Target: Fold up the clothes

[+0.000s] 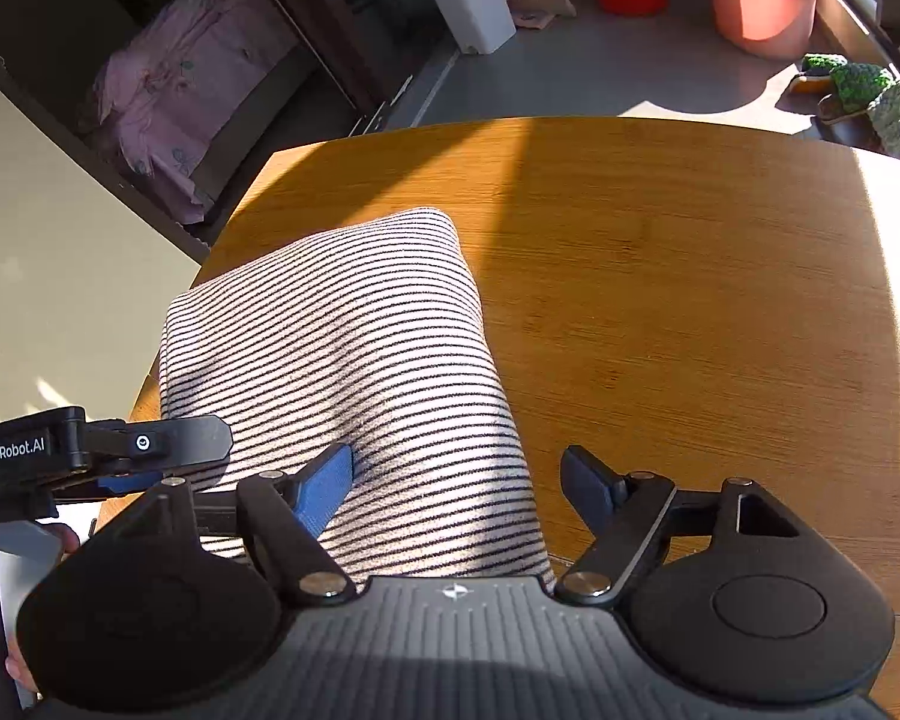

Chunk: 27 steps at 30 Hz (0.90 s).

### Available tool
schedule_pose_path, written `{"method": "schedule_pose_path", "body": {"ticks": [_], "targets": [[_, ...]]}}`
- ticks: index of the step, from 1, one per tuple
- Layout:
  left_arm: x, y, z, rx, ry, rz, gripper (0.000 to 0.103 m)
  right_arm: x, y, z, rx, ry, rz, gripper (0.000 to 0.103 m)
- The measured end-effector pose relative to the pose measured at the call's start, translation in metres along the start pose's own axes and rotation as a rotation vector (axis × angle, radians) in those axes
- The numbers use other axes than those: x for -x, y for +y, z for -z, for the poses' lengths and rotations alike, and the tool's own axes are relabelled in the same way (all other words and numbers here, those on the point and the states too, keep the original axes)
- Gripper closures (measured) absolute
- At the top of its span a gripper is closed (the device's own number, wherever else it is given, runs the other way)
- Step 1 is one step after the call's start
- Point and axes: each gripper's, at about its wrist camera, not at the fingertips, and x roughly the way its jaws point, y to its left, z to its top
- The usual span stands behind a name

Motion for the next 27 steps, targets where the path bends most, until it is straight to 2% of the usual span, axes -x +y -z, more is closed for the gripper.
{"method": "schedule_pose_path", "body": {"ticks": [3,7,14,18,22,25,27], "targets": [[-0.009,-0.002,0.006,-0.039,-0.015,0.003,0.0,-0.008,0.005,0.0,0.001,0.006,-0.014,0.035],[-0.01,0.006,-0.012,-0.064,-0.048,-0.021,0.001,-0.019,0.023,-0.006,0.039,-0.02,-0.024,0.035],[-0.014,0.028,-0.082,-0.171,-0.15,-0.109,0.002,-0.07,0.074,-0.043,0.08,-0.105,-0.075,0.035],[-0.019,0.036,-0.124,-0.228,-0.191,-0.137,0.002,-0.092,0.099,-0.063,0.094,-0.175,-0.035,0.035],[0.014,0.046,-0.139,-0.182,-0.272,-0.147,0.004,-0.099,0.112,-0.069,0.071,-0.21,0.023,0.035],[0.056,0.054,-0.127,-0.157,-0.362,-0.14,0.0,-0.097,0.114,-0.061,0.042,-0.233,0.072,0.034],[0.068,0.058,-0.118,-0.159,-0.364,-0.058,0.0,-0.095,0.115,-0.051,0.008,-0.246,0.105,0.032]]}}
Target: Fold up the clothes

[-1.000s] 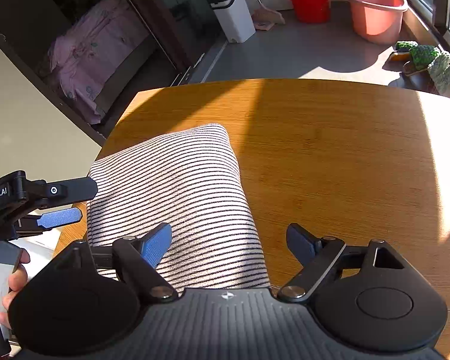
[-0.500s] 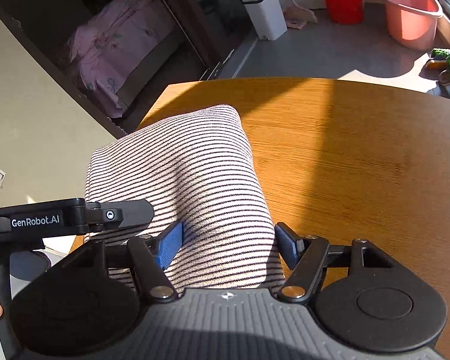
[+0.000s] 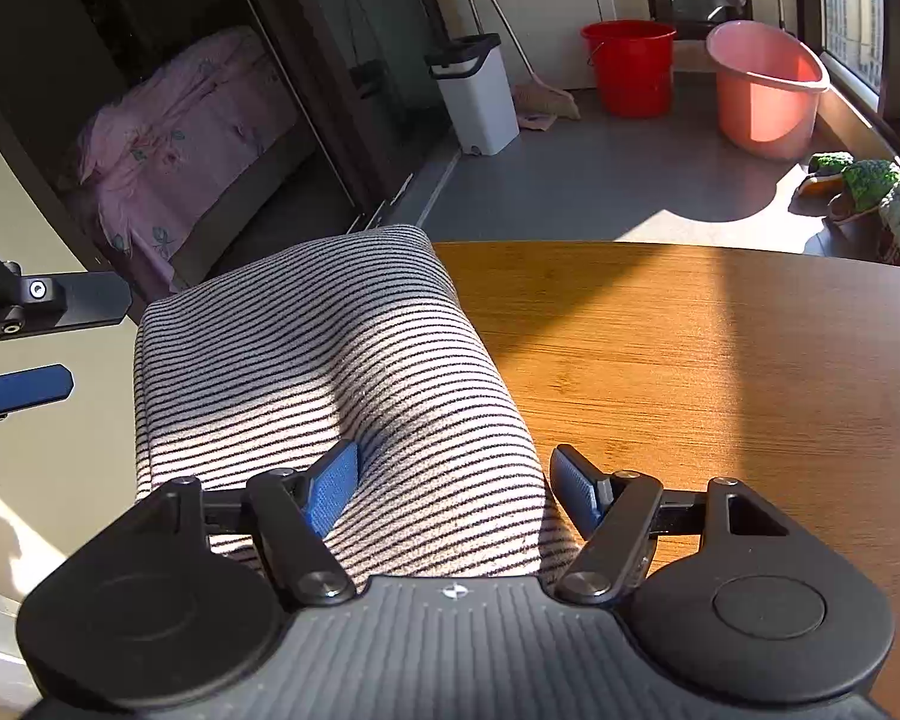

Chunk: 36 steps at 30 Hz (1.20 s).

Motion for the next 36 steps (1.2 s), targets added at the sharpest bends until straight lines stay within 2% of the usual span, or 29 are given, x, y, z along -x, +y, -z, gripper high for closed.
{"method": "schedule_pose_path", "body": {"ticks": [4,7,10,12,15,18,20,25,28,31,32,33,35,36], "targets": [[-0.009,-0.01,0.011,-0.02,0.086,0.211,0.0,0.008,0.009,0.014,-0.006,-0.04,0.081,0.031],[-0.029,-0.024,0.016,-0.092,0.13,0.191,0.0,0.012,0.016,0.018,0.014,-0.054,0.12,0.031],[-0.058,-0.02,0.017,-0.06,0.178,0.183,0.0,0.015,0.018,0.023,0.026,-0.063,0.137,0.031],[-0.071,-0.018,0.012,-0.056,0.182,0.188,0.0,0.015,0.019,0.025,0.035,-0.074,0.14,0.03],[-0.088,-0.024,0.004,-0.097,0.173,0.212,0.0,0.011,0.021,0.023,0.075,-0.095,0.163,0.024],[-0.103,-0.034,-0.002,-0.152,0.176,0.187,0.0,0.004,0.02,0.014,0.129,-0.11,0.18,0.02],[-0.113,-0.033,-0.002,-0.136,0.222,0.184,0.002,0.001,0.018,0.008,0.154,-0.116,0.194,0.017],[-0.12,-0.022,0.009,-0.126,0.27,0.17,0.002,-0.008,0.009,-0.008,0.183,-0.117,0.212,0.009],[-0.118,-0.016,0.011,-0.112,0.279,0.184,0.002,-0.006,0.003,-0.017,0.158,-0.105,0.168,0.009],[-0.105,-0.008,0.011,-0.083,0.25,0.191,0.002,0.007,-0.007,-0.027,0.078,-0.1,0.1,0.014],[-0.1,-0.004,0.01,-0.061,0.236,0.196,0.002,0.01,-0.011,-0.031,0.066,-0.097,0.083,0.022],[-0.096,-0.001,0.01,-0.043,0.231,0.204,0.002,0.012,-0.015,-0.034,0.046,-0.1,0.067,0.037],[-0.087,0.006,0.015,-0.002,0.22,0.222,0.002,0.011,-0.021,-0.042,0.001,-0.085,0.049,0.049],[-0.087,0.008,0.018,0.0,0.229,0.229,0.002,0.007,-0.025,-0.046,-0.025,-0.082,0.048,0.049]]}}
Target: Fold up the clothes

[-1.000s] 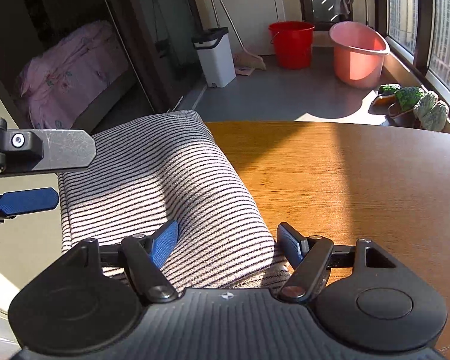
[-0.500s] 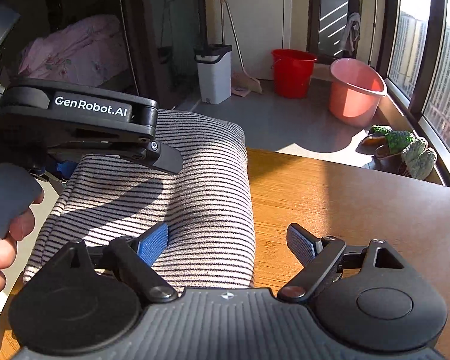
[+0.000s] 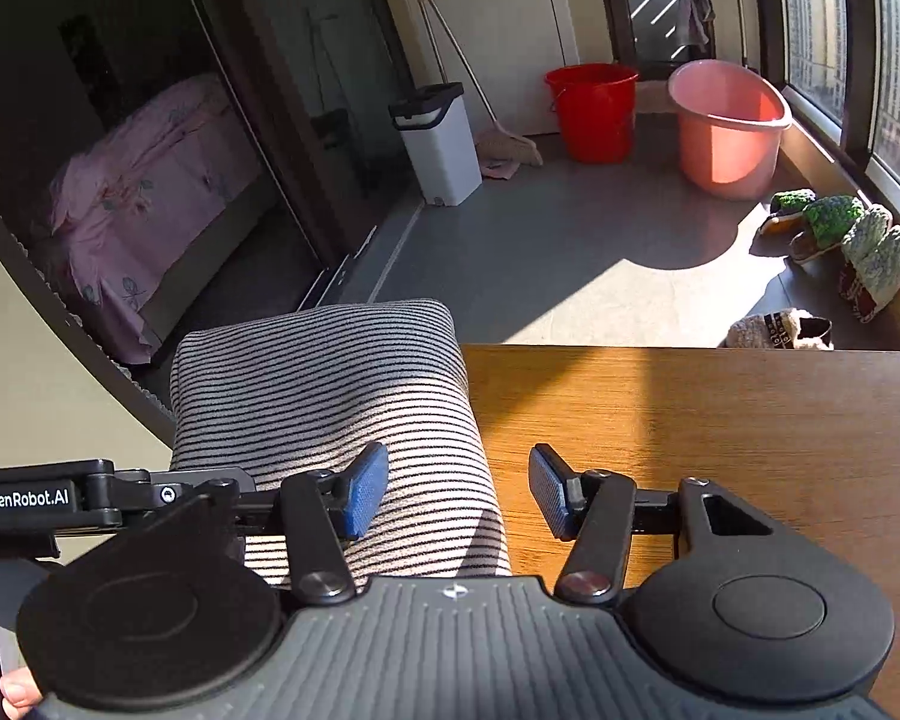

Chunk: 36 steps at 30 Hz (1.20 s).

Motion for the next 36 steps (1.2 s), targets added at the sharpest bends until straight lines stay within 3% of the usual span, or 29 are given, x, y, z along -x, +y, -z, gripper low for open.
{"method": "schedule_pose_path", "body": {"ticks": [2,6,8,10,12,16,18,23,28,30,36], "targets": [[-0.007,0.0,0.006,-0.014,0.027,-0.02,0.002,-0.011,-0.006,-0.007,-0.052,0.008,0.0,0.049],[-0.014,0.004,0.013,0.006,0.056,-0.035,0.003,-0.044,-0.009,-0.015,-0.148,0.108,-0.115,0.051],[-0.014,0.008,0.016,0.015,0.055,-0.044,0.003,-0.05,-0.006,-0.015,-0.133,0.114,-0.126,0.05],[-0.013,0.012,0.017,0.016,0.051,-0.045,0.003,-0.052,-0.001,-0.013,-0.094,0.105,-0.11,0.044],[-0.012,0.012,0.018,0.012,0.05,-0.048,0.003,-0.05,0.004,-0.01,-0.052,0.078,-0.065,0.028],[0.005,0.006,0.023,-0.006,0.013,-0.089,0.002,-0.025,0.021,-0.004,0.074,0.016,0.013,0.017],[0.021,0.001,0.03,-0.018,-0.015,-0.13,0.0,-0.007,0.027,0.007,0.116,0.012,0.036,0.0],[0.047,-0.005,0.064,-0.015,-0.006,-0.202,0.0,0.029,0.028,0.046,0.07,0.063,0.132,0.0],[0.06,-0.03,0.109,-0.189,0.007,-0.344,0.0,0.065,0.02,0.087,-0.105,0.058,0.239,0.0],[0.06,-0.036,0.13,-0.208,0.043,-0.388,0.0,0.076,0.019,0.103,-0.128,0.07,0.276,0.0],[0.06,-0.043,0.186,-0.124,0.115,-0.508,0.0,0.097,0.013,0.146,0.034,0.198,0.299,0.0]]}}
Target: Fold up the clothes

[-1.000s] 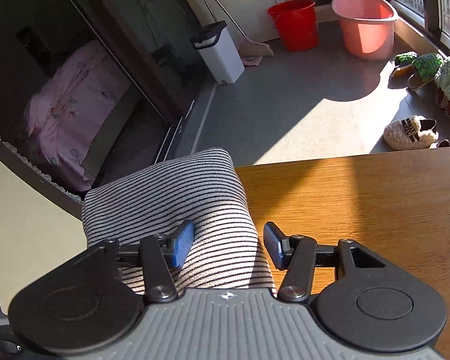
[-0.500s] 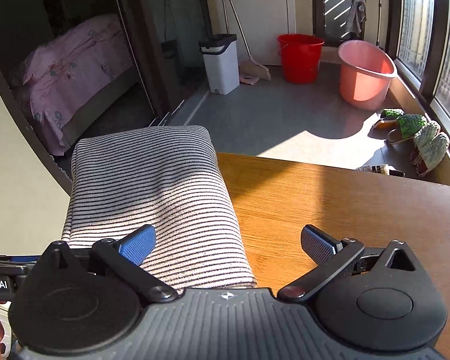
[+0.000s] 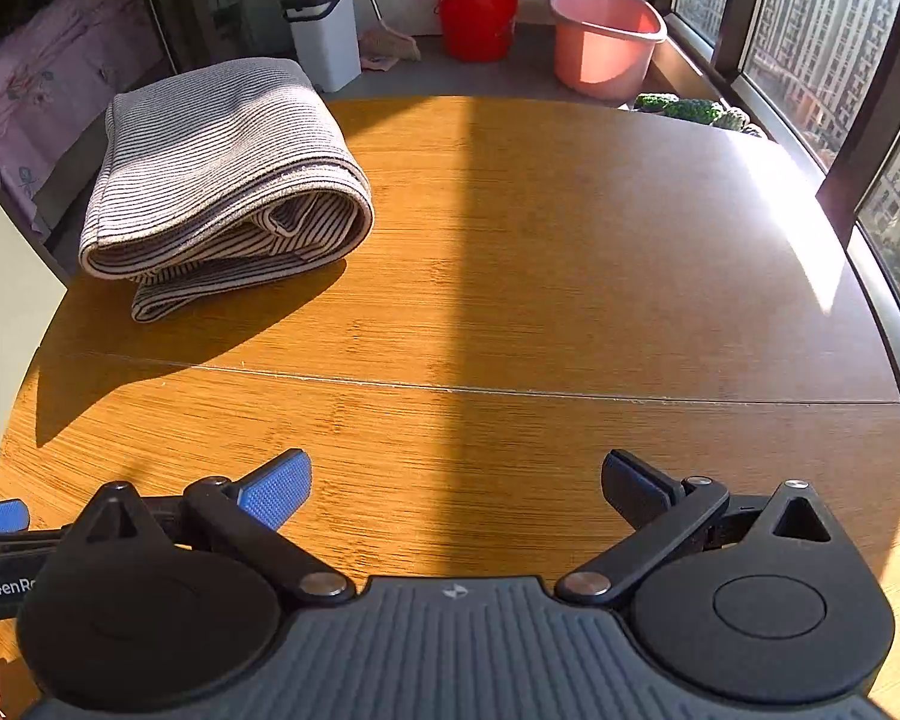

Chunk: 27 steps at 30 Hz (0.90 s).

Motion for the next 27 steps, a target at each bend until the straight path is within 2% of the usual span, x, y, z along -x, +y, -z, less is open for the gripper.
{"method": "schedule_pose_path", "body": {"ticks": [1,5,10,15,17,20,22,24,26,27], "targets": [[0.004,-0.003,0.008,0.018,-0.008,-0.02,0.0,0.0,-0.003,0.005,0.023,0.011,0.002,0.0],[0.014,-0.014,0.03,0.126,-0.004,-0.053,0.0,-0.005,-0.024,0.022,0.051,0.043,-0.086,0.0],[0.023,-0.027,0.053,0.246,0.002,-0.108,0.0,0.002,-0.038,0.045,0.155,0.008,-0.078,0.0],[0.028,-0.031,0.061,0.253,-0.023,-0.116,0.0,0.008,-0.05,0.055,0.173,-0.024,-0.092,0.0],[0.029,-0.032,0.062,0.251,-0.023,-0.115,0.0,0.008,-0.05,0.054,0.206,-0.009,-0.111,0.0],[0.029,-0.03,0.058,0.266,0.025,-0.116,0.0,0.019,-0.049,0.047,0.273,-0.01,-0.133,0.0],[0.053,-0.024,0.061,0.353,-0.026,-0.106,0.0,0.044,-0.054,0.043,0.252,-0.11,-0.153,0.0],[0.087,-0.021,0.064,0.398,-0.12,-0.097,0.0,0.072,-0.062,0.033,0.202,-0.173,-0.222,0.0],[0.115,-0.024,0.064,0.371,-0.187,-0.099,0.0,0.094,-0.068,0.022,0.154,-0.205,-0.275,0.0],[0.129,-0.029,0.063,0.337,-0.226,-0.129,0.0,0.102,-0.069,0.018,0.136,-0.219,-0.284,0.0]]}}
